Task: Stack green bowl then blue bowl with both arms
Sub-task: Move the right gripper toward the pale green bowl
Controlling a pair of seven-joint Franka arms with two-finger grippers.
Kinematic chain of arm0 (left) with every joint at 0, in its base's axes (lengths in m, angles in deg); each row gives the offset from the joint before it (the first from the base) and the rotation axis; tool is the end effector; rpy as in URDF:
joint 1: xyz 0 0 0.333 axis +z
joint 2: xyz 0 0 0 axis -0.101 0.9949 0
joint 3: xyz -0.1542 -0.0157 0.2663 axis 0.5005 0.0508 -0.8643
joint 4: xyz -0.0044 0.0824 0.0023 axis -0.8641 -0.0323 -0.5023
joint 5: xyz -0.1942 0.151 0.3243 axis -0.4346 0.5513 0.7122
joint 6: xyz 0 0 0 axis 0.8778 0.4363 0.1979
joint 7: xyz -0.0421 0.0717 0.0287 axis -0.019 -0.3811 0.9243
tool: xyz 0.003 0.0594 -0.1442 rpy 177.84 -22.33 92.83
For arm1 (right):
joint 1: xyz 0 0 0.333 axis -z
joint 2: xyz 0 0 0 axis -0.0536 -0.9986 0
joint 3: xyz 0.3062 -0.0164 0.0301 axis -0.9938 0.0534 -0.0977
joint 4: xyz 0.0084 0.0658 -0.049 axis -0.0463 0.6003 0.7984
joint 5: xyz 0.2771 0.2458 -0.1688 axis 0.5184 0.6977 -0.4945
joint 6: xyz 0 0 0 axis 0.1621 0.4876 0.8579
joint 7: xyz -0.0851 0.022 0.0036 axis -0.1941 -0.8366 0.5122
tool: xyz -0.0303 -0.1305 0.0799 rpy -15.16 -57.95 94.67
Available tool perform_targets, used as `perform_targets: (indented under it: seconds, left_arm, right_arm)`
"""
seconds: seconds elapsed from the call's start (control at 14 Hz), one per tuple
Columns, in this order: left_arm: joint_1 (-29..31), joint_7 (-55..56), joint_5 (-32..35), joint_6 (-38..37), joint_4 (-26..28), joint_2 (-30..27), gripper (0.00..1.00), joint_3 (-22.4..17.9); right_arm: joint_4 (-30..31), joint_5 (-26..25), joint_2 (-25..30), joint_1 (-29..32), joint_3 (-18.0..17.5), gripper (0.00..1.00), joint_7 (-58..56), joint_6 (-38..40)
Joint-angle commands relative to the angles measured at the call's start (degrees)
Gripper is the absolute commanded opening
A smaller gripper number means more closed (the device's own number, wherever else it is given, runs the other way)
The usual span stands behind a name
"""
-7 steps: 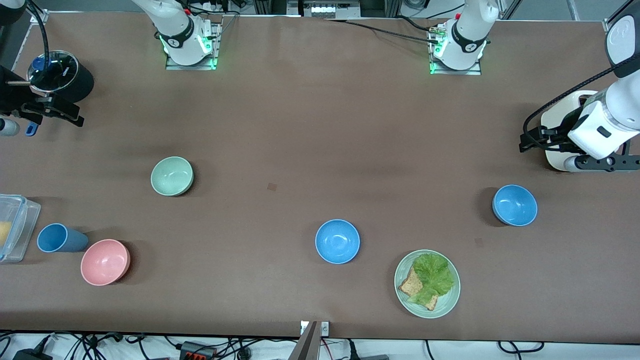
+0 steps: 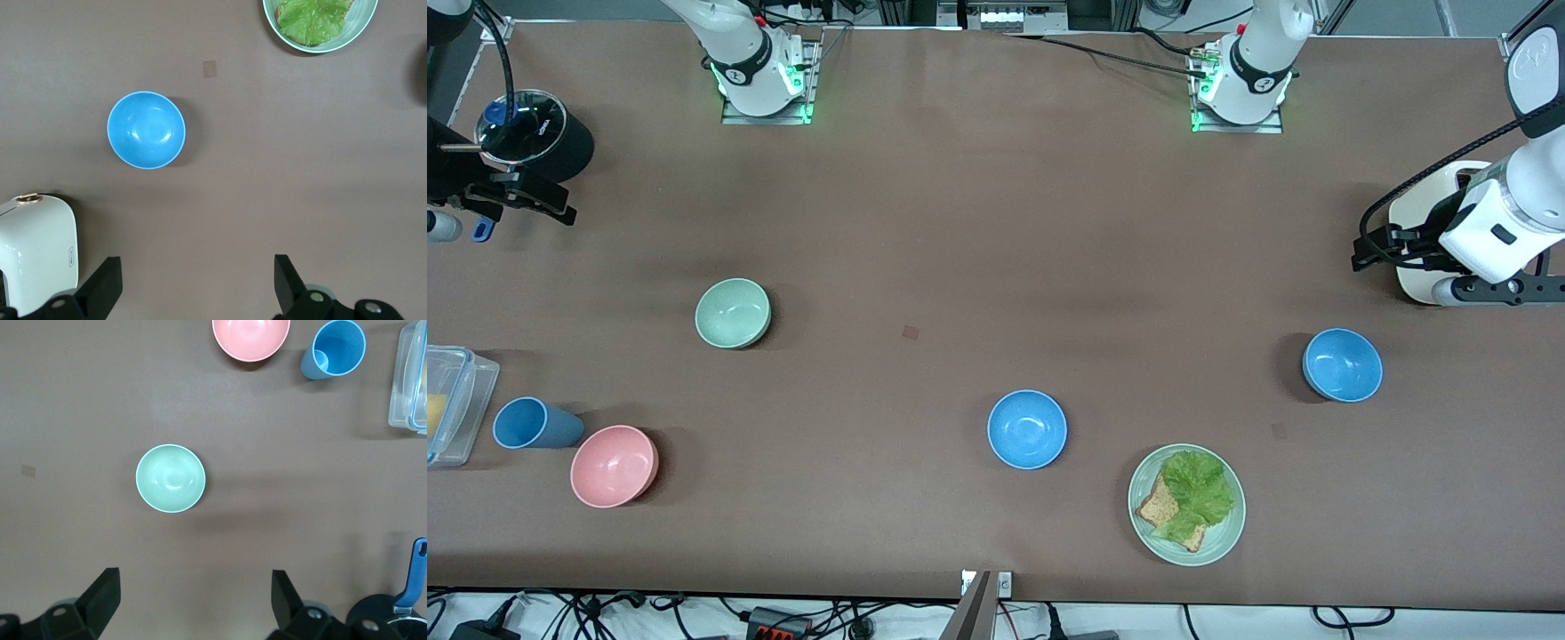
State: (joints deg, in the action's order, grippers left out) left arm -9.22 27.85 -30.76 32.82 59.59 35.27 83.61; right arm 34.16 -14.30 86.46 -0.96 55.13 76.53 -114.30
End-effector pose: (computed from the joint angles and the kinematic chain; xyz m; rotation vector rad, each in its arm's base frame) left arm 0.5893 -0.0066 0.4738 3.1194 0.0511 -0.1471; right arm 0.5560 -0.0388 0.5198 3.1387 -0.0666 -0.0742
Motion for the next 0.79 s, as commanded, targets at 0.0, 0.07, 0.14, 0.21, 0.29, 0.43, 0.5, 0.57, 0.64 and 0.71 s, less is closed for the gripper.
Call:
perform_targets:
  seconds: [0.0,0.07,0.14,0.21,0.29,0.43,0.5,0.57,0.64,0.71]
  left_arm:
    - [0.3,-1.3,-1.2,-0.6,-1.6,0.8,1.00,-0.2]
    - [0.2,-1.3,-1.2,-0.6,-1.7,0.8,1.00,-0.2]
    - [0.2,-1.3,-1.2,-0.6,-1.7,0.8,1.00,-0.2]
    - [0.3,-1.3,-1.3,-0.6,-1.7,0.8,1.00,-0.2]
    - [0.2,-1.3,-1.3,-0.6,-1.7,0.8,1.00,-0.2]
    - [0.2,-1.4,-1.3,-0.6,-1.7,0.8,1.00,-0.2]
    - [0.2,-1.4,-1.3,-0.6,-1.7,0.9,1.00,-0.2]
    - [0.2,-1.4,-1.3,-0.6,-1.7,0.8,1.00,-0.2]
    - [0.2,-1.4,-1.3,-0.5,-1.7,0.8,1.00,-0.2]
    - [0.2,-1.5,-1.2,-0.5,-1.7,0.8,1.00,-0.2]
  right_arm:
    - [-0.1,0.0,-0.8,0.3,-0.2,1.00,0.2,0.2]
    - [-0.1,0.0,-2.3,0.2,-0.2,1.00,0.2,0.1]
    - [-0.1,0.0,-3.5,0.1,-0.2,1.00,0.2,-0.1]
    - [-0.1,-0.4,-5.3,0.1,-0.2,1.00,0.2,-0.5]
    - [-0.1,-0.5,-7.4,0.1,-0.2,1.00,0.2,-1.3]
    - [-0.1,-0.6,-12.4,0.3,-0.2,1.00,0.2,-3.0]
    - [0.0,-0.6,-14.9,0.3,-0.2,1.00,0.2,-4.3]
    - [0.0,-0.6,-17.7,0.3,-0.2,1.00,0.3,-6.1]
    - [0.0,-0.6,-20.1,0.2,-0.2,1.00,0.3,-7.5]
    - [0.1,-0.6,-22.7,-0.1,-0.2,1.00,0.3,-8.7]
